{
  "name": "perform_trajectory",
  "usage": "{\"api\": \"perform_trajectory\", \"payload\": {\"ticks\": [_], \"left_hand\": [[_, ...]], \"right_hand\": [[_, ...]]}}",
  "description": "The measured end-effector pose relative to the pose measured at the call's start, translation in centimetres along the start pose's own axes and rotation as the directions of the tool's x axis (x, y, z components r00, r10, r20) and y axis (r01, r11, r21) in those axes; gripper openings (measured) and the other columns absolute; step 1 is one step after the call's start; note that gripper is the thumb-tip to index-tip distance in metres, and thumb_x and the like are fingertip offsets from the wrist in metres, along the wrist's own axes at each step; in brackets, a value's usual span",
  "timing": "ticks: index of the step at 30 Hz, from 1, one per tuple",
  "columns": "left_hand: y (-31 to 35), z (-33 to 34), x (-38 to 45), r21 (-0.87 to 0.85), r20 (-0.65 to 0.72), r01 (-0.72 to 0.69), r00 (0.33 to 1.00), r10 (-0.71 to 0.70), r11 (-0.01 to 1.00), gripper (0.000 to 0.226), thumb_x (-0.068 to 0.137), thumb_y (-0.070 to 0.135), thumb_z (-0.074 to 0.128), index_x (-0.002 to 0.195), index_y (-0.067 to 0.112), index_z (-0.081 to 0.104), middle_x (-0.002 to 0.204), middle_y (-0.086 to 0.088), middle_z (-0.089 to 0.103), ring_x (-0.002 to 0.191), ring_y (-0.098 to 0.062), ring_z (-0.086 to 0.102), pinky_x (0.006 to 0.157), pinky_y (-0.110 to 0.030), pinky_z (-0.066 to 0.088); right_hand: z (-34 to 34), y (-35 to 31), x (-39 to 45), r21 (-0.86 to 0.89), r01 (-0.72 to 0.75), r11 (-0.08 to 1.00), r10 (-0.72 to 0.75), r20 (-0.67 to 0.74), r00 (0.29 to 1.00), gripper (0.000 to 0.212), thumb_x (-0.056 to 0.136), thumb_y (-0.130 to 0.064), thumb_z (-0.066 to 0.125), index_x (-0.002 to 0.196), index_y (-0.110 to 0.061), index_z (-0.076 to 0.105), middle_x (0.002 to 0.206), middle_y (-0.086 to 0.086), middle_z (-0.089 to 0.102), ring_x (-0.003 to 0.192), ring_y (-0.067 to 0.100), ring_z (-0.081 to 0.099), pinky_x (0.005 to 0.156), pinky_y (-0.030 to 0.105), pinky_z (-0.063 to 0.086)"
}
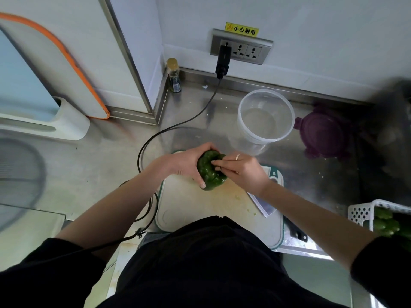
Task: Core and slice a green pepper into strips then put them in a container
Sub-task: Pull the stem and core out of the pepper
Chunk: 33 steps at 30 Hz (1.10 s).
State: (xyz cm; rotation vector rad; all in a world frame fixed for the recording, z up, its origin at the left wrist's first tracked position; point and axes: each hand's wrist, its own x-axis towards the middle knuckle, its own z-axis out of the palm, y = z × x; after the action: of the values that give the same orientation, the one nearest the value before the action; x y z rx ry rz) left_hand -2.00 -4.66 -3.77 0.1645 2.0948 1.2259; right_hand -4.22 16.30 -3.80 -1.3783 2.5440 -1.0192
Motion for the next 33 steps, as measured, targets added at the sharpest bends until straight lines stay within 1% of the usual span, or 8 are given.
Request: {"api": "perform_trajectory", "payload": {"ticks": [4, 8, 15, 20, 22, 25, 29, 33], "left_hand": [[0.0, 0.1, 0.2, 0.012, 0.012, -0.009, 1.0, 0.009, 1.0, 0.089, 0.055, 0.007, 0.088, 0.126, 0.026, 0.036, 0.12, 0.011, 0.047, 0.108, -0.007, 0.05, 0.078, -0.01, 0.046], [-0.3, 0.6, 0.3, -0.001, -0.018, -0.037, 0.999, 0.036, 0.999, 0.089, 0.053, 0.009, 0.088, 0.125, 0.024, 0.038, 0.122, 0.007, 0.048, 0.112, -0.012, 0.051, 0.09, -0.025, 0.048], [-1.3, 2.2, 0.0, -0.141, -0.198, -0.067, 0.979, 0.038, 0.988, 0.091, 0.054, 0.001, 0.087, 0.127, 0.02, 0.036, 0.119, 0.003, 0.049, 0.104, -0.007, 0.053, 0.079, -0.008, 0.045], [-1.1, 2.4, 0.0, -0.199, -0.244, -0.043, 0.97, -0.007, 0.979, 0.091, 0.052, 0.003, 0.088, 0.121, 0.029, 0.034, 0.118, 0.0, 0.05, 0.108, -0.017, 0.055, 0.086, -0.026, 0.051], [-1.2, 2.4, 0.1, -0.203, -0.229, -0.033, 0.973, -0.014, 0.979, 0.092, 0.053, 0.004, 0.089, 0.121, 0.029, 0.033, 0.117, 0.001, 0.051, 0.107, -0.015, 0.055, 0.084, -0.024, 0.052], [-1.3, 2.5, 0.0, -0.181, -0.219, -0.025, 0.976, -0.016, 0.983, 0.091, 0.054, 0.003, 0.088, 0.121, 0.028, 0.031, 0.114, 0.003, 0.05, 0.098, -0.004, 0.055, 0.069, -0.008, 0.046], [-1.2, 2.6, 0.1, -0.177, -0.24, -0.02, 0.97, -0.024, 0.984, 0.09, 0.055, 0.004, 0.087, 0.119, 0.029, 0.03, 0.114, 0.003, 0.049, 0.095, -0.001, 0.053, 0.066, -0.006, 0.045], [-0.9, 3.0, 0.4, -0.209, -0.225, -0.036, 0.974, -0.012, 0.977, 0.091, 0.053, 0.004, 0.088, 0.122, 0.027, 0.033, 0.121, -0.002, 0.048, 0.109, -0.015, 0.054, 0.084, -0.026, 0.053]], "right_hand": [[1.2, -0.6, -0.3, 0.058, -0.122, 0.991, 0.125, -0.061, 0.99, 0.019, 0.086, -0.009, 0.062, 0.098, -0.005, 0.075, 0.087, 0.006, 0.072, 0.077, 0.025, 0.066, 0.074, 0.034, 0.054], [1.2, -1.1, -0.1, 0.076, -0.149, 0.986, 0.158, -0.126, 0.979, 0.019, 0.082, 0.001, 0.06, 0.093, -0.003, 0.076, 0.083, 0.006, 0.072, 0.075, 0.026, 0.066, 0.073, 0.032, 0.054], [2.0, -1.2, 0.9, 0.177, -0.354, 0.918, 0.389, -0.245, 0.888, 0.021, 0.079, 0.001, 0.062, 0.088, -0.01, 0.077, 0.081, 0.005, 0.07, 0.078, 0.014, 0.059, 0.076, 0.016, 0.047], [2.0, -1.7, 1.8, 0.214, -0.483, 0.849, 0.524, -0.225, 0.821, 0.025, 0.08, 0.006, 0.06, 0.088, -0.01, 0.077, 0.085, 0.005, 0.069, 0.08, 0.014, 0.056, 0.078, 0.022, 0.047], [2.0, -2.0, 1.7, 0.154, -0.432, 0.889, 0.457, -0.234, 0.858, 0.022, 0.083, 0.001, 0.058, 0.089, -0.009, 0.077, 0.084, 0.005, 0.069, 0.084, 0.02, 0.056, 0.078, 0.022, 0.045], [2.3, -2.5, 0.4, -0.076, -0.211, 0.974, 0.183, -0.275, 0.944, 0.024, 0.082, -0.01, 0.053, 0.087, -0.003, 0.075, 0.079, 0.005, 0.069, 0.083, 0.019, 0.052, 0.064, 0.025, 0.049], [2.1, -1.2, -0.3, -0.351, 0.005, 0.936, -0.077, -0.193, 0.978, 0.025, 0.081, -0.008, 0.057, 0.098, -0.003, 0.074, 0.088, 0.004, 0.069, 0.088, 0.016, 0.049, 0.044, 0.03, 0.052], [2.1, -1.1, -1.2, -0.252, -0.127, 0.959, 0.042, -0.317, 0.947, 0.025, 0.081, -0.009, 0.058, 0.1, -0.005, 0.073, 0.086, 0.005, 0.068, 0.085, 0.021, 0.055, 0.053, 0.032, 0.055]]}}
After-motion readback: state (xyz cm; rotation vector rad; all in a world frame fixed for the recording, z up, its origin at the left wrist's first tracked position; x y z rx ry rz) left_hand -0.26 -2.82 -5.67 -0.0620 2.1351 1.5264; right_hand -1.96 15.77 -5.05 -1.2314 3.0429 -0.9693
